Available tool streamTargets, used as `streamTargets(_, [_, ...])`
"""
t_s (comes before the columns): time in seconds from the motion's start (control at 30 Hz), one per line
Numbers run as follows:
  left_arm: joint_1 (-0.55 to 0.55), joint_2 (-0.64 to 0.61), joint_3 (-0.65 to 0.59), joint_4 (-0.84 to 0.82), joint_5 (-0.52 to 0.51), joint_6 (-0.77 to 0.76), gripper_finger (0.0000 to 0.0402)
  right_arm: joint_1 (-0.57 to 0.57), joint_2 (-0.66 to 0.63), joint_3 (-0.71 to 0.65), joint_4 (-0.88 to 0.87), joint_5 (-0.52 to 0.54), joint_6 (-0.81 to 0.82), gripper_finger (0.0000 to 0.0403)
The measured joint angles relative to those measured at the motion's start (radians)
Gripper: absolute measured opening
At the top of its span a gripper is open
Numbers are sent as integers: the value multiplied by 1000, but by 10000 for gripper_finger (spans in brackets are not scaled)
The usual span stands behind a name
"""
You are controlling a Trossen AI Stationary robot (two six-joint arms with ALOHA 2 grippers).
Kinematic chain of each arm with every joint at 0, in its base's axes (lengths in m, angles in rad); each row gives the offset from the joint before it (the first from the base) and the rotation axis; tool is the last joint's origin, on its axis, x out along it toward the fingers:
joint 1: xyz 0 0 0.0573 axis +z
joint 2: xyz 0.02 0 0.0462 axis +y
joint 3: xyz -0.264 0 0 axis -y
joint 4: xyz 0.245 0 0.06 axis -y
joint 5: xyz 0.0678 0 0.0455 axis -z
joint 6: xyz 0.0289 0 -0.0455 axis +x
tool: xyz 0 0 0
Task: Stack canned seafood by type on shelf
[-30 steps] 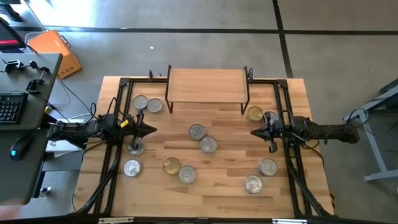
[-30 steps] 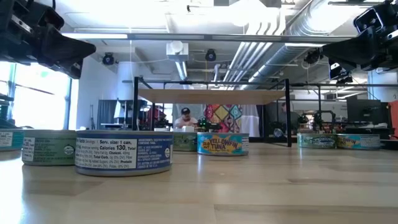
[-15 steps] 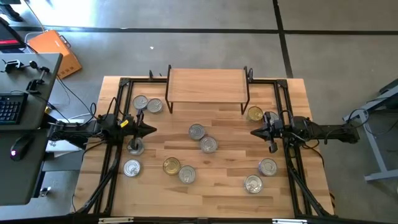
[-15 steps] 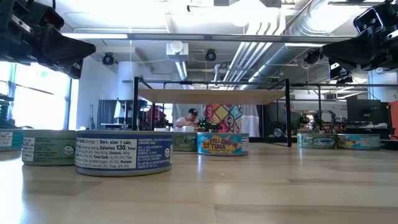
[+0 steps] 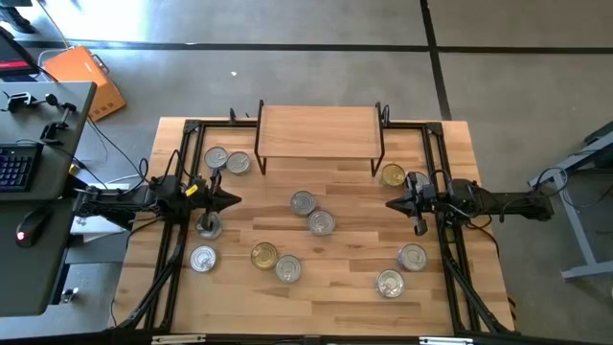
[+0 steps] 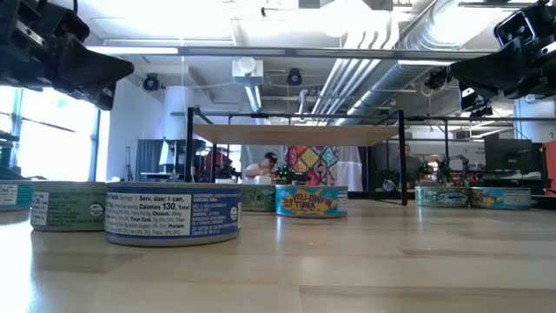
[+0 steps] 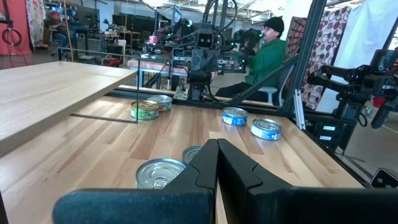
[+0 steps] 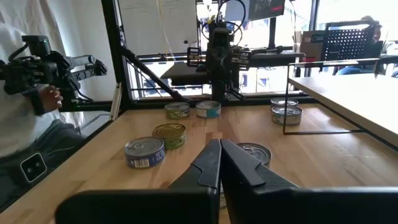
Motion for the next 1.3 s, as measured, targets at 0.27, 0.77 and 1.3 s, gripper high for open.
streamTargets(0.27, [0,0,0,22,-36,61,0,0,0,0,0,0,0,0])
streamTargets(0.77, [0,0,0,166,-45,71,0,0,0,0,0,0,-14,0])
streamTargets(1.3, [0,0,0,99,-45,61,0,0,5,0,263,-48,-117,0])
